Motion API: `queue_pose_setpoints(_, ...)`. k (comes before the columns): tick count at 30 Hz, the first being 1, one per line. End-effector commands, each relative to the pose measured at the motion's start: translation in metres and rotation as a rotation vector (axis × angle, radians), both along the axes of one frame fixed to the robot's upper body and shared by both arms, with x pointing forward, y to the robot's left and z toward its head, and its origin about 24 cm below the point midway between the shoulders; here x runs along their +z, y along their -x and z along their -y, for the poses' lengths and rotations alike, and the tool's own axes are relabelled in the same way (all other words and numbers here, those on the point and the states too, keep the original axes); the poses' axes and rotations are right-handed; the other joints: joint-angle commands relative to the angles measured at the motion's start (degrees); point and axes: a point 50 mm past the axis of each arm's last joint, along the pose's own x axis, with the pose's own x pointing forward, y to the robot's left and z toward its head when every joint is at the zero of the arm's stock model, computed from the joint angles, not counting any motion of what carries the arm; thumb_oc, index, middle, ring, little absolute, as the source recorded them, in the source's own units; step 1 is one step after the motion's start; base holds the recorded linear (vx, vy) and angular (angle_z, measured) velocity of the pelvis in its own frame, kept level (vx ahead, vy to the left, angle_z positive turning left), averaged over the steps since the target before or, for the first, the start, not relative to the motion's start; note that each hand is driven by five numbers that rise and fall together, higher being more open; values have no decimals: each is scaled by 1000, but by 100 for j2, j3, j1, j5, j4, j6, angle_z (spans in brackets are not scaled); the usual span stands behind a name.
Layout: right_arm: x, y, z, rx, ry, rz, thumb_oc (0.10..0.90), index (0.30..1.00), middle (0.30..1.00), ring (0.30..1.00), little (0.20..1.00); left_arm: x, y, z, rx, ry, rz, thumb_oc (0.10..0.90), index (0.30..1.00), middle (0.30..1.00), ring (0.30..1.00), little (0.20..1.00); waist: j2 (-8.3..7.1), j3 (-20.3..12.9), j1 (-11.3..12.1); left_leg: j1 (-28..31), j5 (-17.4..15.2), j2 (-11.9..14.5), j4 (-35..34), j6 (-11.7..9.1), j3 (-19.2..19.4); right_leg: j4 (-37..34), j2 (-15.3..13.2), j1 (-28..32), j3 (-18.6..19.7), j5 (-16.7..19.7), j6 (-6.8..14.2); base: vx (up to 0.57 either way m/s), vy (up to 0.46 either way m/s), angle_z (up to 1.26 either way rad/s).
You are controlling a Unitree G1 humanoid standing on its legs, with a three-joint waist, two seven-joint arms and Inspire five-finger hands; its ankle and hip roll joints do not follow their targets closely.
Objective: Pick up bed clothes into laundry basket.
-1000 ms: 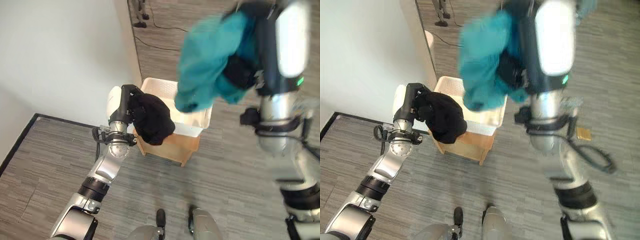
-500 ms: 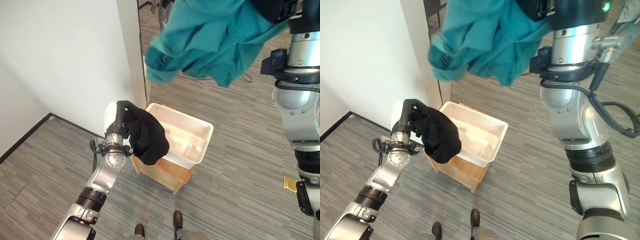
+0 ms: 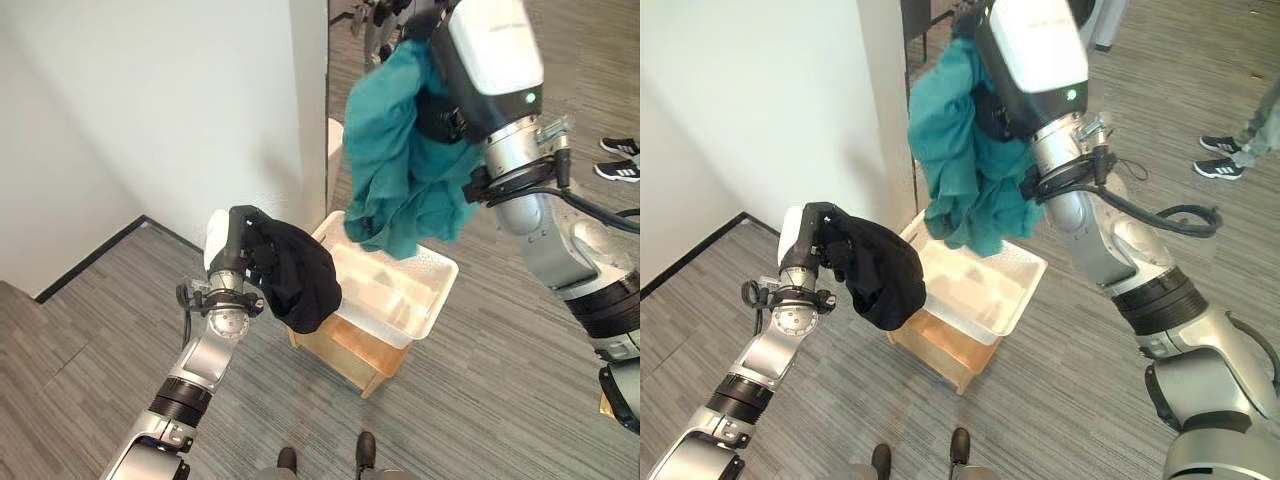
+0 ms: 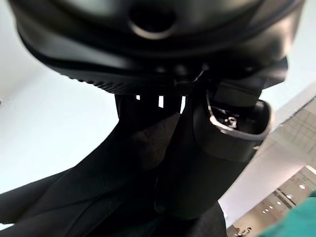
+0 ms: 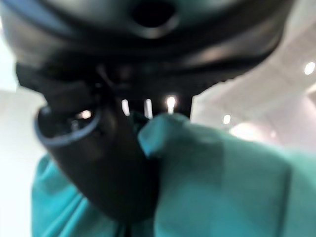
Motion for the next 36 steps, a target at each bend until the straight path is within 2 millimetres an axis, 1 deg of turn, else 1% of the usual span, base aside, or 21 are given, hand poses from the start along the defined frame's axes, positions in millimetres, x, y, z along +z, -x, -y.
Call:
queue_pose_setpoints(1, 36, 9, 8, -50, -17, 183, 400, 300, 300, 300, 300, 54, -4, 10, -81, -3, 278, 400, 300, 300, 300, 300, -37, -882, 34, -794, 213, -12, -13, -216, -20, 43, -568, 908, -393, -1283, 681, 45, 18, 25)
queue_pose_setpoints(2, 18, 6, 12, -70, -36, 131, 400, 300, 300, 300, 300, 48, -2, 9, -78, 3, 257, 400, 300, 300, 300, 300, 12, -864, 45, -798, 200, -39, -13, -201, -37, 43, -592, 907, -410, -1287, 690, 45, 19, 20)
queue_pose_setpoints(4, 11, 5, 13, -80, -40, 112, 400, 300, 300, 300, 300, 46, -1, 9, -77, 3, 250, 400, 300, 300, 300, 300, 19, -869, 55, -795, 190, -51, -13, -195, -41, 41, -603, 909, -417, -1288, 695, 39, 25, 9)
queue_pose_setpoints(5, -2, 2, 14, -86, -53, 74, 400, 300, 300, 300, 300, 42, 0, 9, -76, 12, 235, 400, 300, 300, 300, 300, 41, -857, 61, -800, 174, -71, -13, -181, -47, 39, -628, 896, -431, -1288, 702, 43, 38, 6)
queue_pose_setpoints(7, -14, -1, 14, -97, -58, 32, 400, 300, 300, 300, 300, 39, 0, 10, -78, 21, 226, 400, 300, 300, 300, 300, 45, -842, 74, -821, 164, -88, -13, -169, -43, 39, -644, 865, -428, -1282, 711, 29, 38, 5)
queue_pose_setpoints(8, -27, -5, 15, -108, -66, -15, 400, 300, 300, 300, 300, 36, 2, 11, -84, 31, 216, 400, 300, 300, 300, 300, 46, -800, 98, -850, 154, -96, -13, -157, -51, 39, -654, 833, -439, -1283, 716, 0, 0, 0)
queue_pose_setpoints(10, -35, -6, 16, -116, -72, -42, 400, 300, 300, 300, 300, 35, 2, 12, -87, 37, 211, 400, 300, 300, 300, 300, 39, -791, 114, -868, 155, -101, -13, -153, -57, 39, -658, 814, -444, -1283, 721, 19, 15, 2)
queue_pose_setpoints(11, -56, -13, 19, -144, -65, -119, 400, 300, 300, 300, 300, 28, 4, 16, -105, 50, 187, 400, 300, 300, 300, 300, 4, -758, 172, -897, 157, -118, -13, -140, -84, 39, -654, 794, -456, -1277, 720, 38, 30, 5)
queue_pose_setpoints(12, -56, -13, 18, -143, -64, -119, 400, 300, 300, 300, 300, 28, 4, 16, -105, 51, 186, 400, 300, 300, 300, 300, 4, -765, 169, -899, 157, -120, -13, -139, -86, 39, -655, 792, -458, -1278, 721, 40, 28, 6)
queue_pose_setpoints(13, -68, -18, 24, -184, -50, -167, 400, 300, 300, 300, 300, 24, 5, 19, -121, 60, 170, 400, 300, 300, 300, 300, -34, -726, 225, -935, 162, -129, -13, -137, -100, 39, -649, 773, -484, -1284, 719, 0, 0, 0)
queue_pose_setpoints(14, -68, -18, 24, -184, -50, -167, 400, 300, 300, 300, 300, 24, 5, 19, -121, 60, 170, 400, 300, 300, 300, 300, -34, -729, 223, -940, 163, -130, -13, -136, -102, 39, -650, 769, -486, -1285, 719, 0, 0, 0)
queue_pose_setpoints(16, -84, -27, 37, -260, -30, -229, 400, 300, 300, 300, 300, 19, 5, 25, -151, 66, 149, 400, 300, 300, 300, 300, -86, -648, 310, -1071, 193, -154, -13, -150, -139, 39, -641, 673, -571, -1282, 729, -8, 22, 8)
queue_pose_setpoints(18, -91, -31, 45, -302, -39, -261, 400, 300, 300, 300, 300, 17, 6, 25, -155, 70, 142, 400, 300, 300, 300, 300, -100, -599, 353, -1164, 212, -168, -13, -155, -160, 39, -639, 605, -608, -1282, 740, -24, 32, 17)
queue_pose_setpoints(19, -98, -32, 50, -336, -60, -285, 599, 599, 599, 599, 599, 15, 6, 24, -148, 79, 133, 400, 300, 300, 300, 300, -101, -541, 390, -1228, 225, -185, -13, -153, -167, 39, -634, 547, -634, -1273, 748, -33, 24, 12)
queue_pose_setpoints(20, -98, -33, 50, -335, -60, -285, 800, 900, 900, 900, 900, 15, 6, 24, -148, 79, 133, 400, 300, 300, 300, 300, -103, -547, 389, -1236, 226, -185, -13, -152, -168, 39, -634, 540, -635, -1272, 748, -23, 31, 13)
queue_pose_setpoints(23, -98, -32, 53, -362, -57, -276, 800, 900, 900, 900, 900, 15, 5, 20, -126, 84, 134, 400, 300, 300, 300, 300, -106, -527, 419, -1283, 213, -211, -13, -147, -182, 39, -644, 522, -675, -1280, 761, 4, 18, 10)
queue_pose_setpoints(26, -81, -27, 50, -337, -75, -170, 800, 900, 900, 900, 900, 21, 4, 14, -92, 72, 163, 400, 300, 300, 300, 300, -112, -549, 401, -1214, 147, -221, -13, -119, -175, 39, -688, 564, -635, -1268, 776, 10, 22, 2)
queue_pose_setpoints(27, -81, -27, 50, -338, -75, -170, 800, 900, 900, 900, 900, 21, 4, 14, -92, 72, 163, 400, 300, 300, 300, 300, -114, -546, 405, -1211, 145, -221, -13, -119, -173, 39, -689, 567, -633, -1268, 777, 19, 21, -3)
queue_pose_setpoints(28, -70, -23, 48, -314, -95, -114, 800, 900, 900, 900, 900, 23, 4, 12, -82, 62, 178, 400, 300, 300, 300, 300, -117, -577, 369, -1153, 107, -220, -13, -108, -148, 39, -705, 598, -606, -1261, 784, 0, 0, 0)
queue_pose_setpoints(32, -46, -4, 49, -250, -182, 16, 800, 900, 900, 900, 900, 31, 4, 11, -75, 55, 211, 400, 300, 300, 300, 300, -124, -668, 211, -1036, 32, -205, -13, -98, -92, 39, -741, 669, -549, -1265, 799, 30, 12, -2)
queue_pose_setpoints(36, -31, 24, 50, -171, -266, 123, 800, 900, 900, 900, 900, 56, 4, 15, -102, 41, 303, 400, 300, 300, 300, 300, -97, -774, -39, -891, -72, -169, -13, -74, 9, 39, -777, 700, -422, -1249, 820, 15, 9, -5)
